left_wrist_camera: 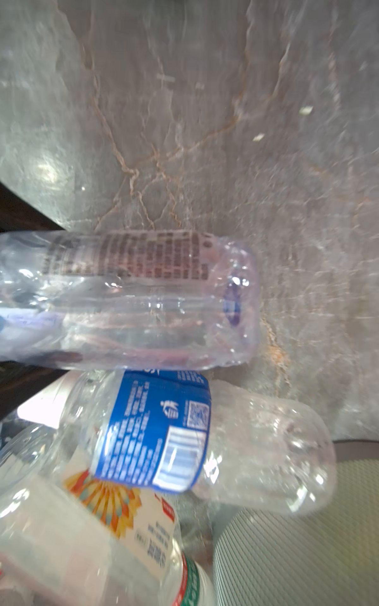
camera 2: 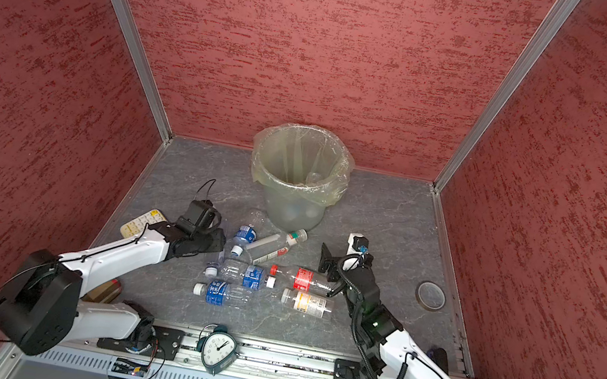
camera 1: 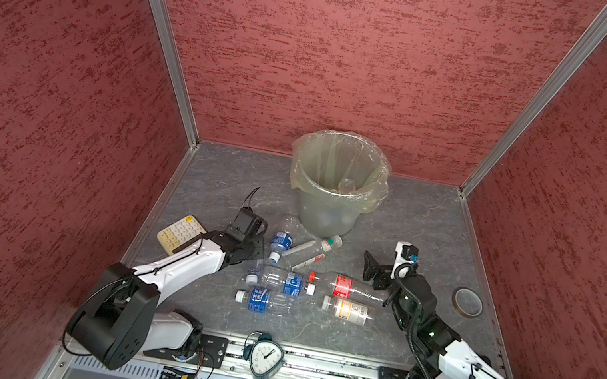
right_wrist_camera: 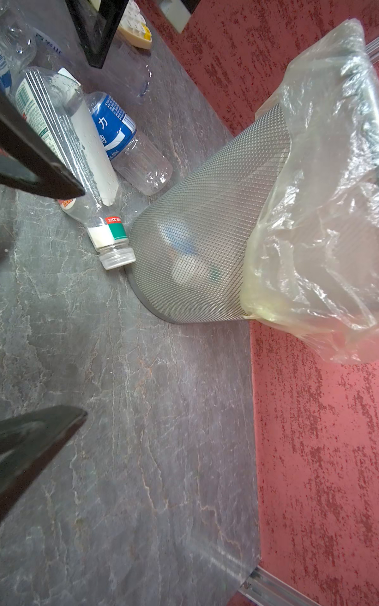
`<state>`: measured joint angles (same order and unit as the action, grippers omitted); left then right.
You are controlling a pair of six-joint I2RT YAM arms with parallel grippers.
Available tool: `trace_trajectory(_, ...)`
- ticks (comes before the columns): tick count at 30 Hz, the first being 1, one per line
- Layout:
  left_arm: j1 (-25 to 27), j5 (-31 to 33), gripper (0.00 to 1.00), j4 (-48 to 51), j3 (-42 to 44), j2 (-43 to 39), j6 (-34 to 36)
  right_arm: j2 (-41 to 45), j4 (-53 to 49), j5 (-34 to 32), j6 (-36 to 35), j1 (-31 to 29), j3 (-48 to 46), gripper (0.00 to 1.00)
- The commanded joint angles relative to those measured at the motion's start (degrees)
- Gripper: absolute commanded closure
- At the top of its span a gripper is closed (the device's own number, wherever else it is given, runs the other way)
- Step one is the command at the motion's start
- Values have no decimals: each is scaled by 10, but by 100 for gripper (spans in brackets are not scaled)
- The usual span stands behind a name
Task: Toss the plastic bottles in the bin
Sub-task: 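Close the left gripper on the crushed clear bottle and lift it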
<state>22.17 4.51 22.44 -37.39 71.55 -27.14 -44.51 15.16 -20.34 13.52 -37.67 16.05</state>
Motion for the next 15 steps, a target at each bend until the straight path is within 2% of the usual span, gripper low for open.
trace_trajectory(1,0,26,51,15,-1,-31,13,-1,15,10,2,1,18,2)
trace_trajectory(15,12,41,51,13,29,-186,37,0,14,16,3,1,18,2)
